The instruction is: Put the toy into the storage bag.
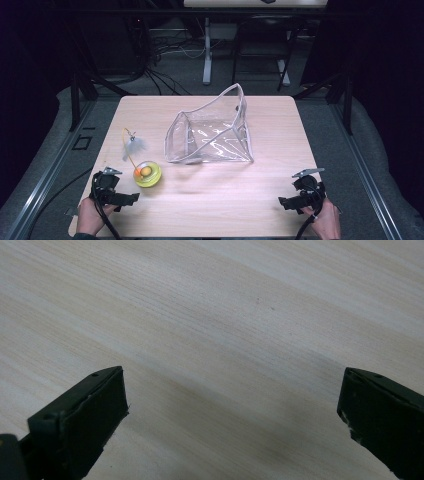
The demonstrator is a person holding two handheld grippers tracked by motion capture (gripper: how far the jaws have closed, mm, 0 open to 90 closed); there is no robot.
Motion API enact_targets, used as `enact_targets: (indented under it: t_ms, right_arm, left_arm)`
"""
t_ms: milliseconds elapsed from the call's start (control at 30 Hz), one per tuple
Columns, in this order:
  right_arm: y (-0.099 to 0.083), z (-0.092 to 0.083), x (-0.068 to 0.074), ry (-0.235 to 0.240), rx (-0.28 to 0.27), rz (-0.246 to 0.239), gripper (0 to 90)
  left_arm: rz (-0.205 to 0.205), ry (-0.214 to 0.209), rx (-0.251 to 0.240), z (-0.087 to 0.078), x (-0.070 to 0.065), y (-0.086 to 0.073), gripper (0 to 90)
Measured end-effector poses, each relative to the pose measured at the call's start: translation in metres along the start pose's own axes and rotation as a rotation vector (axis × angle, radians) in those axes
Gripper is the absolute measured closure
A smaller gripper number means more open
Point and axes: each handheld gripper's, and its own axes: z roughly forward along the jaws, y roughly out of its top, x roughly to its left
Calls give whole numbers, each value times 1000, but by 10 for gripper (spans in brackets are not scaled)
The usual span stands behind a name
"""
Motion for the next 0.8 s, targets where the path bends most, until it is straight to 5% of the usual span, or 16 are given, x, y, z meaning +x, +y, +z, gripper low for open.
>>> enact_targets:
  t_ms: [300,633,800]
  right_arm:
    - [0,2,-2,10,8,0,0]
    - [1,4,0,1,19,-19,0]
    - [-3,16,-1,19,58,-39,0]
  left_arm:
    - [0,5,23,-3,-1,0,6]
    - [-5,28,-5,-16,1,4,2]
    - [-4,17,7,-14,1,3,2]
